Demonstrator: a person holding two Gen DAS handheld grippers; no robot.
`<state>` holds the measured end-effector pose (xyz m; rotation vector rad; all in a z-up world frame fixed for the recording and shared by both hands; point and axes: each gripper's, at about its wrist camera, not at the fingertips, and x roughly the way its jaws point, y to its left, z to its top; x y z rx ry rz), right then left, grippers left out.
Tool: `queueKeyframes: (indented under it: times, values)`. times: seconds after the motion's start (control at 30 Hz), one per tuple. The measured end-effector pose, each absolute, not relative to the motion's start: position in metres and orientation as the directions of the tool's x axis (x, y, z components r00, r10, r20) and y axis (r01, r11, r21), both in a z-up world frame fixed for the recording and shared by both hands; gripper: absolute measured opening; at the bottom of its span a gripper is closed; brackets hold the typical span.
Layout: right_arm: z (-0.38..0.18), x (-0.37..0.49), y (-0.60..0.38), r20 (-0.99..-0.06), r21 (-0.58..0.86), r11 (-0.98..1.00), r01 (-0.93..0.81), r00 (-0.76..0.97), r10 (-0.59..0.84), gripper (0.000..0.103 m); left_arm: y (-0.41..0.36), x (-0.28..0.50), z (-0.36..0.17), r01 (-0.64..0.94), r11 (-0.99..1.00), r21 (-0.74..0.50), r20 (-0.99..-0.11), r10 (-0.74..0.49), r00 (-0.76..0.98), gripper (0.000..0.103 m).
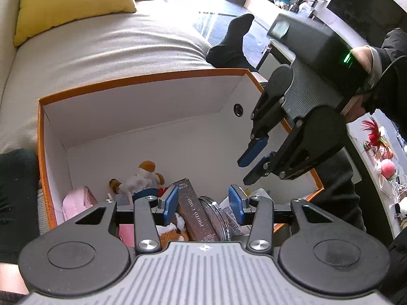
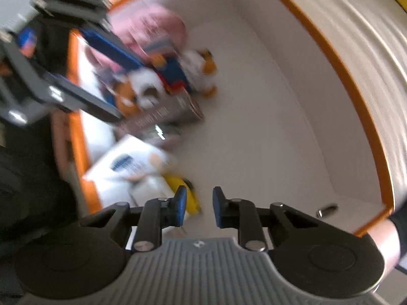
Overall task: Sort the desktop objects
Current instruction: 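Lower the white charger into the box and open the right tool, then withdraw both tools from the box toward the pink selfie stick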
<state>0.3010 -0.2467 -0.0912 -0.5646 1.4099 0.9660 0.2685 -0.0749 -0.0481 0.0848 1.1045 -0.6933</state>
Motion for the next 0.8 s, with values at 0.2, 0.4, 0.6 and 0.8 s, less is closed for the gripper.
queueKeyframes:
  times: [0.2, 0.4, 0.6, 0.8]
  values:
    - [-0.111, 0.290, -0.261, -0.985, 0.163, 0.502, -0.849, -0.114, 0.127, 0.017, -0.074, 0.264, -0.047, 0.559, 0.784, -0.269, -0.839, -0.476, 0.264, 0.051]
    - [-0.106, 0.282, -0.258, -0.979, 0.190, 0.465, -0.865, -0.128, 0.162, 0.015, -0.072, 0.262, -0.047, 0.552, 0.789, -0.270, -0.839, -0.474, 0.268, 0.051]
    - [-0.102, 0.281, -0.260, -0.975, 0.188, 0.451, -0.872, -0.113, 0.189, 0.014, -0.069, 0.254, -0.042, 0.554, 0.787, -0.272, -0.831, -0.482, 0.277, 0.051]
    - [-0.095, 0.280, -0.260, -0.977, 0.167, 0.466, -0.869, -0.081, 0.200, 0.013, -0.061, 0.239, -0.032, 0.538, 0.805, -0.252, -0.827, -0.467, 0.312, 0.051]
